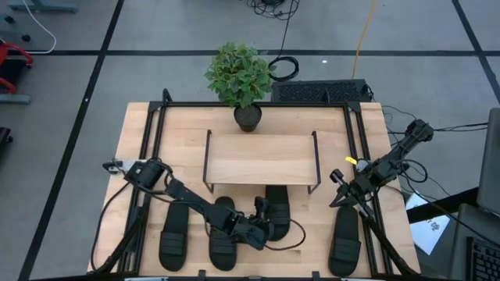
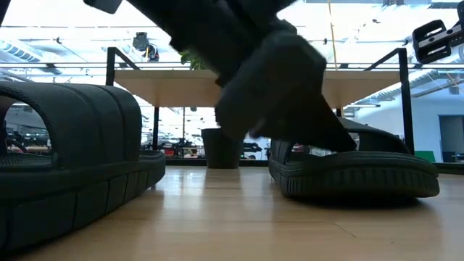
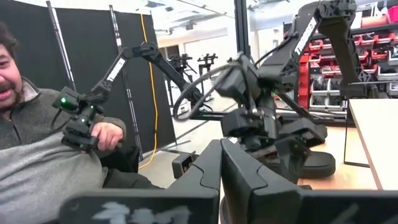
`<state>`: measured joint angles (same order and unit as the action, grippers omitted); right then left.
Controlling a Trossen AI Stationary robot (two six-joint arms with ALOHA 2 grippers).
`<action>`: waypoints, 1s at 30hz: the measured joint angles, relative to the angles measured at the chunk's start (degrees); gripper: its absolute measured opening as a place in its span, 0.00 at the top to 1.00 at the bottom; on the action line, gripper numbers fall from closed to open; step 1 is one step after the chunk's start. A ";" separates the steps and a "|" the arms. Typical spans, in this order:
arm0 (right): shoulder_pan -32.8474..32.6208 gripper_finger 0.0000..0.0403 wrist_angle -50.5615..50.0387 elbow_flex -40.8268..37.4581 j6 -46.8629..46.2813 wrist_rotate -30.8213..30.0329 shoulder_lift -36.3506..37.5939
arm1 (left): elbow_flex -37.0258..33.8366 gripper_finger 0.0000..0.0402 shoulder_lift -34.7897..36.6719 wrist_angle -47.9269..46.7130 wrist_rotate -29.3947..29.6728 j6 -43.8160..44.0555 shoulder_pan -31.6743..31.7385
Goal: Pick and place slides into the shelf
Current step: Put the black slides under the shelf
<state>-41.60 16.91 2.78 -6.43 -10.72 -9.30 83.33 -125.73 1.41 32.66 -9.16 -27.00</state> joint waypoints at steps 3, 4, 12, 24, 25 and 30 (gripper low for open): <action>0.00 1.00 0.25 0.00 0.00 0.09 -0.01 | 0.04 0.14 -1.53 0.73 3.59 -1.61 -0.16; 0.00 1.00 0.46 -0.02 -0.01 0.11 -0.02 | 0.07 0.14 -2.08 0.95 5.30 -1.97 -0.26; 0.00 1.00 0.67 0.00 0.01 0.11 -0.35 | 0.02 0.26 -2.59 2.97 10.71 -6.39 -0.02; -0.02 1.00 0.78 0.00 0.01 0.07 -0.39 | 0.02 0.96 -2.56 3.29 9.75 -9.34 1.27; 0.00 1.00 0.83 0.00 0.01 0.07 -0.39 | 0.02 0.96 -2.56 3.46 9.74 -10.47 1.33; -0.02 1.00 0.83 0.00 0.01 0.07 -0.39 | -0.09 0.99 -2.56 8.71 9.82 -16.27 1.33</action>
<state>-41.62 17.74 2.78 -6.42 -10.66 -9.69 83.24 -128.29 10.12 42.48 -25.43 -25.67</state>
